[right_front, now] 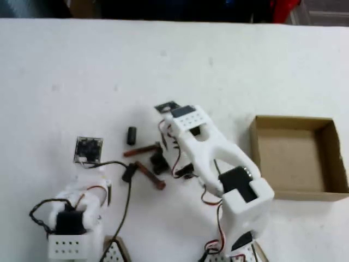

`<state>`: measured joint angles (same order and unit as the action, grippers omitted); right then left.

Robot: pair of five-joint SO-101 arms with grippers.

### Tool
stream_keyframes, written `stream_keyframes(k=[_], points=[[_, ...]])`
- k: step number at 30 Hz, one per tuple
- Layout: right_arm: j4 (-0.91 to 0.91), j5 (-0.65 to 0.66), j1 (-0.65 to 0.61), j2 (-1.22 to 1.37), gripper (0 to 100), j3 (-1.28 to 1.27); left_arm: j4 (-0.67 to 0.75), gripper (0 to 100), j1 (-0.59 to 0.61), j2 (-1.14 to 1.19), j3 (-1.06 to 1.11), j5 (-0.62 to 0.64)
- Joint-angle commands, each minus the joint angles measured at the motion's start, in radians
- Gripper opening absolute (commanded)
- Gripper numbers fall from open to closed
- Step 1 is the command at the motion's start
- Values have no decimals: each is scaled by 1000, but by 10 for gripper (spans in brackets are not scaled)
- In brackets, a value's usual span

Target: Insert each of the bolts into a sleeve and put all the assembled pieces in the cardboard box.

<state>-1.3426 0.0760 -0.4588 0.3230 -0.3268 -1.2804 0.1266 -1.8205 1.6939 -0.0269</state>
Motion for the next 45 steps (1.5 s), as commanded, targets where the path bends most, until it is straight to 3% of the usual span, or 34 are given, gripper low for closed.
stream_keyframes(k=[1, 14, 21, 29, 45], points=[[-38, 103, 77, -7, 148, 35, -8, 23, 5, -5, -2, 11], [-1, 408, 73, -7, 148, 37, -8, 23, 4, -5, -2, 11], [107, 381, 73, -7, 105, 29, -8, 23, 4, -5, -2, 11], [116, 376, 74, -54, 138, 28, -8, 23, 4, -5, -2, 11], [177, 374, 73, -723, 138, -353, -8, 23, 4, -5, -2, 11]])
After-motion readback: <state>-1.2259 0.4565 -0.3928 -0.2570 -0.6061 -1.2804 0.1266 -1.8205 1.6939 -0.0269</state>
